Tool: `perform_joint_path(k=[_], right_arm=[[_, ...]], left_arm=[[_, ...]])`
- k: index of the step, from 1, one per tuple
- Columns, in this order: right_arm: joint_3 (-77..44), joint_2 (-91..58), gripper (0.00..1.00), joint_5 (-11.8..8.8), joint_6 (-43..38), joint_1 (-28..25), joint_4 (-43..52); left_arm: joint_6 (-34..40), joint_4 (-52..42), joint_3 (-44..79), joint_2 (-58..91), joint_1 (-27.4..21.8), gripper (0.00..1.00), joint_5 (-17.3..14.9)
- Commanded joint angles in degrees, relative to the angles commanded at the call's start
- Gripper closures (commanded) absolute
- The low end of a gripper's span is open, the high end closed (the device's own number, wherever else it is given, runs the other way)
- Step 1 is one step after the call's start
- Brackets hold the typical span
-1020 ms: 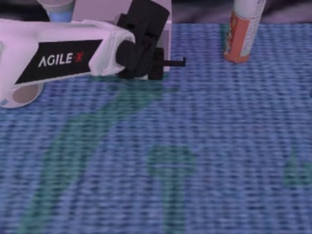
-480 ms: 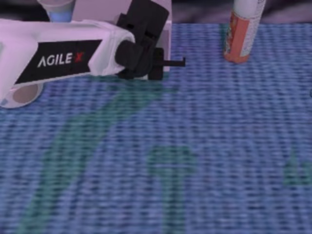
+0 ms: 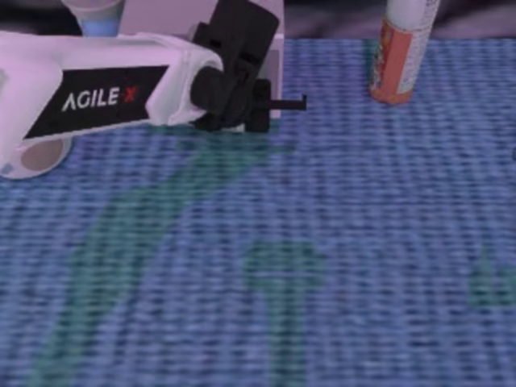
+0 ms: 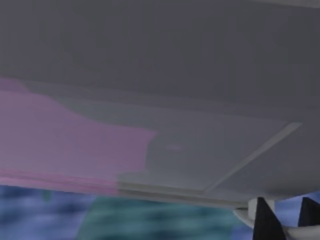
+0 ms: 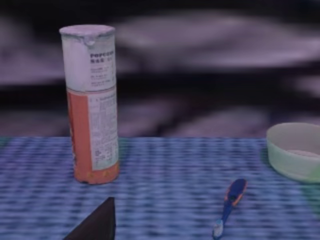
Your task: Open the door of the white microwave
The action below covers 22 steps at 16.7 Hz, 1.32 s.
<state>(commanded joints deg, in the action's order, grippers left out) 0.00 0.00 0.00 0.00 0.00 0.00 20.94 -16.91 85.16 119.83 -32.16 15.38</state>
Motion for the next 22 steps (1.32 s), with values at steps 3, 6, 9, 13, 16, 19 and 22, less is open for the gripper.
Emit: perform_joint_path(k=[3,6,9,13,16,19,22], right_arm=[[0.0,0.0,0.0,0.0,0.0,0.0,0.0],[0.0,0.0,0.0,0.0,0.0,0.0,0.0],[0.0,0.0,0.0,0.0,0.0,0.0,0.0],[0.0,0.0,0.0,0.0,0.0,0.0,0.0],[0.0,0.0,0.0,0.0,0.0,0.0,0.0],[0.0,0.0,0.0,0.0,0.0,0.0,0.0],[0.0,0.0,0.0,0.0,0.0,0.0,0.0]], left_arm=[[0.11,0.09,0.04,0.02,-0.4,1.0,-0.47],[-1.36,0.96,-1.66,-1.04,0.05,1.0,-1.27],[-2.96,2.08,-3.42,-2.26,0.54,1.0,-2.33],[-3.38,2.29,-3.95,-2.47,0.66,1.0,-2.6],[-3.38,2.29,-3.95,-2.47,0.66,1.0,-2.6],[-3.38,2.29,-3.95,-2.47,0.66,1.0,-2.6],[-3.38,2.29,-3.95,-2.47,0.66,1.0,-2.6]])
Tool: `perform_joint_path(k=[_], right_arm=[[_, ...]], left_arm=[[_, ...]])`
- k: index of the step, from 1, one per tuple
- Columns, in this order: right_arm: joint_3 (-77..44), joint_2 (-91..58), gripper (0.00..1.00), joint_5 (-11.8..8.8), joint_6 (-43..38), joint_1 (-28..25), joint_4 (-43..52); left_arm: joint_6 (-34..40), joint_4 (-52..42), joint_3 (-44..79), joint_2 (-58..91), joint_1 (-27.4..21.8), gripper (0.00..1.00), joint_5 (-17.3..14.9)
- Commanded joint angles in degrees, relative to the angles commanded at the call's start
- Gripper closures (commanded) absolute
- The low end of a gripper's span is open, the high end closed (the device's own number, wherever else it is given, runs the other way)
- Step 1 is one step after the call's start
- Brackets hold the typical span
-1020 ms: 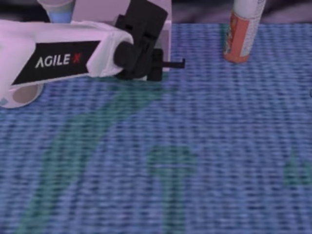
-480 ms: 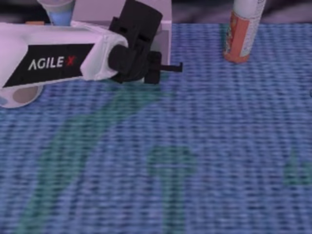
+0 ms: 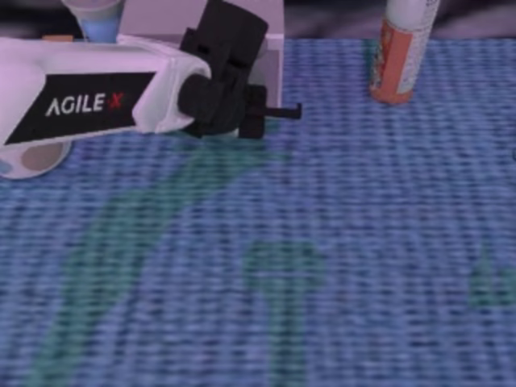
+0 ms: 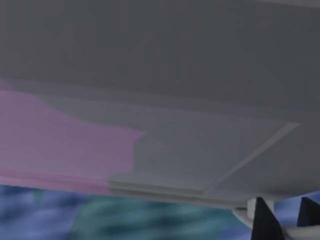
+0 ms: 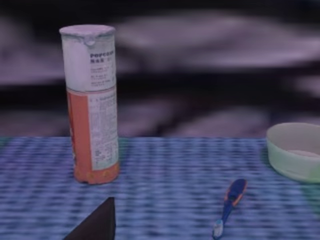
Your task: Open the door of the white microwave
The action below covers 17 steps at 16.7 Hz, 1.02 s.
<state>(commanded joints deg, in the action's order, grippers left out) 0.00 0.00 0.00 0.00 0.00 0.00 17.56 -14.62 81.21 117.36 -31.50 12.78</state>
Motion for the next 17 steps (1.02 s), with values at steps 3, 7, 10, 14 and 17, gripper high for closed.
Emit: perform_joint_path(k=[3,7,10,14,17], right_arm=[[0.0,0.0,0.0,0.0,0.0,0.0,0.0],[0.0,0.0,0.0,0.0,0.0,0.0,0.0],[0.0,0.0,0.0,0.0,0.0,0.0,0.0],[0.0,0.0,0.0,0.0,0.0,0.0,0.0],[0.0,0.0,0.0,0.0,0.0,0.0,0.0]], left_arm=[[0.0,0.0,0.0,0.0,0.0,1.0,0.0],[0.0,0.0,0.0,0.0,0.0,1.0,0.0],[0.0,0.0,0.0,0.0,0.0,1.0,0.0],[0.14,0.05,0.05,0.05,-0.4,1.0,-0.49],[-1.4,0.8,-1.55,-0.97,0.1,1.0,-1.35]])
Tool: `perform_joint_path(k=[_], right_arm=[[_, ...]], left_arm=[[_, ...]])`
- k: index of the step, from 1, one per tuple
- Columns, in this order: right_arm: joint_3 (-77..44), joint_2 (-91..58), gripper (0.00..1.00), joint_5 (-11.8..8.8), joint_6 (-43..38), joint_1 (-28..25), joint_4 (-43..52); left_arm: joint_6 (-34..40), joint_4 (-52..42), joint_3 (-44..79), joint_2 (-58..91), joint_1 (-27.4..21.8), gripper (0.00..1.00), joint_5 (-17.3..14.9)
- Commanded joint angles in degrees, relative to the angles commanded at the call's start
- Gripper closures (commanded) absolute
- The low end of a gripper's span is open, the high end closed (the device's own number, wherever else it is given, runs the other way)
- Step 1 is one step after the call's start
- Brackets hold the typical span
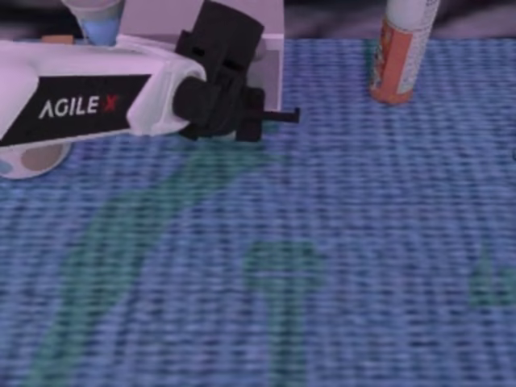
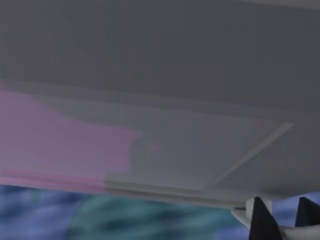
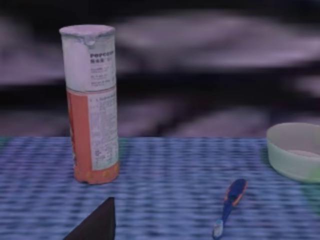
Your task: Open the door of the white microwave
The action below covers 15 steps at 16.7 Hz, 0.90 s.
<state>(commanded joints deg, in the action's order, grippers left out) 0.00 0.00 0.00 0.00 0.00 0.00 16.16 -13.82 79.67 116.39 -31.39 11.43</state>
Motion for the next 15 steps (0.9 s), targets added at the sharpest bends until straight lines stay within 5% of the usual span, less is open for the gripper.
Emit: perform_joint_path(k=[15], right_arm=[[0.0,0.0,0.0,0.0,0.0,0.0,0.0]], left_arm=[[-2.18,1.25,-2.25,-1.47,0.73,1.0,-1.52]])
